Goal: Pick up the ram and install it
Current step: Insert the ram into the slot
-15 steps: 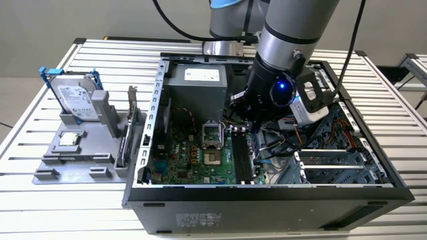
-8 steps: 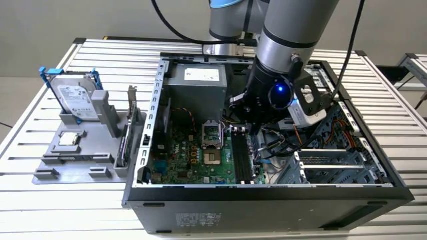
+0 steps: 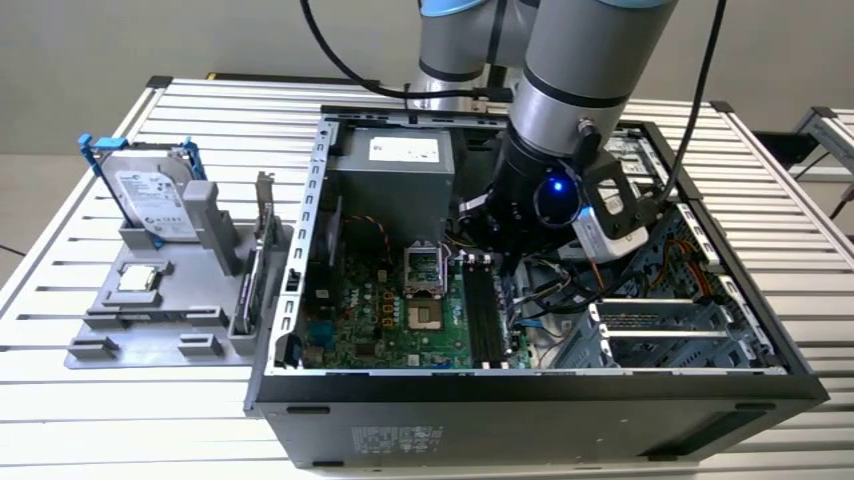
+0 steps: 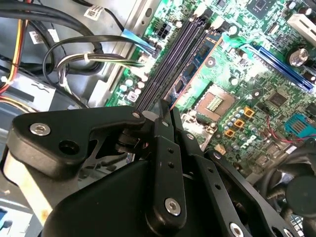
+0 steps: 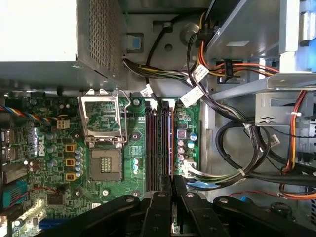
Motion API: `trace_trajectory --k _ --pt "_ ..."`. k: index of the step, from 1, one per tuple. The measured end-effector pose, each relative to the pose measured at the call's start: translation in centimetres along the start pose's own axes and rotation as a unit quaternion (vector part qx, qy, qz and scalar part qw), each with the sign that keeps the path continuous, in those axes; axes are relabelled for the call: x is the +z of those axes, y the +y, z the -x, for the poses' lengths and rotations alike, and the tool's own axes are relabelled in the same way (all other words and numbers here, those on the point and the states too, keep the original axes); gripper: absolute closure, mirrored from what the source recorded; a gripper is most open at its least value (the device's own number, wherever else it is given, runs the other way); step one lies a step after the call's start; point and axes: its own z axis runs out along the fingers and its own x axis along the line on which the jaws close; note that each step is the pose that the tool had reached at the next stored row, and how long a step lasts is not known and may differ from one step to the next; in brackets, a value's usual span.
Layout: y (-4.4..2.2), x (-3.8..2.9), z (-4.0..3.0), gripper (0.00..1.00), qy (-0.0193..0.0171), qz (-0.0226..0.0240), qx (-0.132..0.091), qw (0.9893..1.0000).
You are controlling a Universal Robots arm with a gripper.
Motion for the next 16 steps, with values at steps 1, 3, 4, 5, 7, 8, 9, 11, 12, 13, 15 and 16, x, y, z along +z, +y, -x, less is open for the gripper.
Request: trace_trajectory --k 1,3,4,5,7,8,9,11,12,13,15,16 --pt "0.00 0.05 0.00 1.00 0.0000 -0.0006 0.000 1.0000" --pt "0.00 0.22 0.00 1.00 0.0000 -0.0013 0.001 1.0000" --pt "0.00 0.30 0.00 1.00 -0.0001 -0.0014 0.001 1.0000" --pt "0.00 0.36 0.00 1.00 -0.0001 -0.0014 0.001 1.0000" --pt "-0.01 0.44 0.00 1.00 -0.0001 -0.0018 0.002 1.0000" --pt "0.00 0.48 0.01 1.00 -0.0001 -0.0022 0.002 1.0000" --pt "-0.01 0.52 0.00 1.00 -0.0001 -0.0024 0.003 1.0000" --pt "-0.01 0.62 0.01 1.00 -0.0001 -0.0027 0.003 1.0000" --pt "-0.01 0.67 0.01 1.00 -0.0001 -0.0028 0.004 1.0000" --pt "-0.01 0.73 0.01 1.00 -0.0001 -0.0029 0.004 1.0000" --pt "-0.01 0.86 0.01 1.00 -0.0001 -0.0030 0.004 1.0000" --pt "-0.01 0.91 0.04 1.00 -0.0001 -0.0032 0.004 1.0000"
